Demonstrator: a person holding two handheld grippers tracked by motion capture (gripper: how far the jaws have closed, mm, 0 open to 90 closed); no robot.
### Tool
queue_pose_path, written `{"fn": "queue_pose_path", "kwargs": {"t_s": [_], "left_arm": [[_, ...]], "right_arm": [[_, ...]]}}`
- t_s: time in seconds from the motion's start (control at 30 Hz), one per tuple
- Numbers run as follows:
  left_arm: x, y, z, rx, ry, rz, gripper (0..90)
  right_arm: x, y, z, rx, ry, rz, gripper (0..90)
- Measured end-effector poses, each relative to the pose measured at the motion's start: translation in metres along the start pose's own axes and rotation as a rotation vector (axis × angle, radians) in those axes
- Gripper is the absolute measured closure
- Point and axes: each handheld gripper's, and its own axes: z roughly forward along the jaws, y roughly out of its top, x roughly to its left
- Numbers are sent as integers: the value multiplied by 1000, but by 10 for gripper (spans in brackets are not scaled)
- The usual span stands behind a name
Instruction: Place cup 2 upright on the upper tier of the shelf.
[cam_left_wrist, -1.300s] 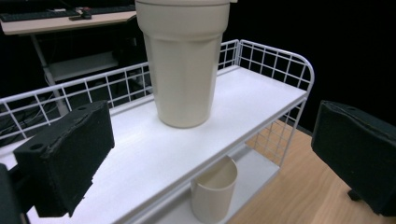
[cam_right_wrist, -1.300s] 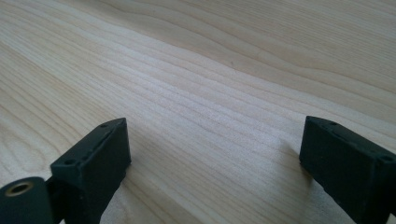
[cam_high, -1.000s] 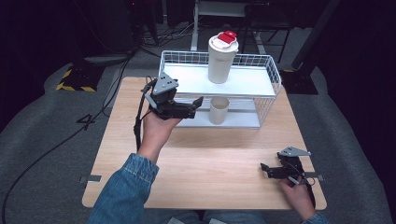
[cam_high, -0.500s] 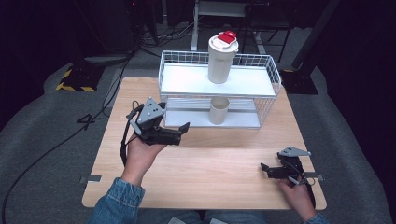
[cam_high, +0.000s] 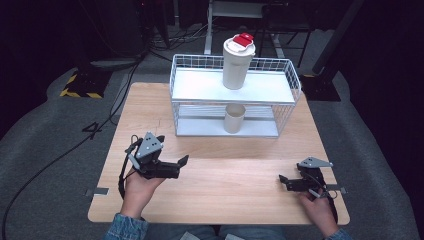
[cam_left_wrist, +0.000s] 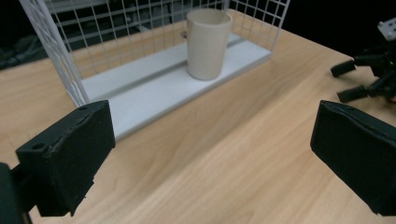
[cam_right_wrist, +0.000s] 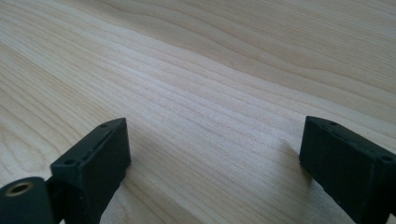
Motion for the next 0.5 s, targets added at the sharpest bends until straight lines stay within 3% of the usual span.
{"fn": "queue_pose_path", "kwargs": {"t_s": [0.17,0.5], "left_arm": [[2,-19,2,21,0,4,10],[16,-54,8,101,34,-53,15]], "right_arm": [[0,0,0,0,0,0,91],[0,0,0,0,0,0,91]]}}
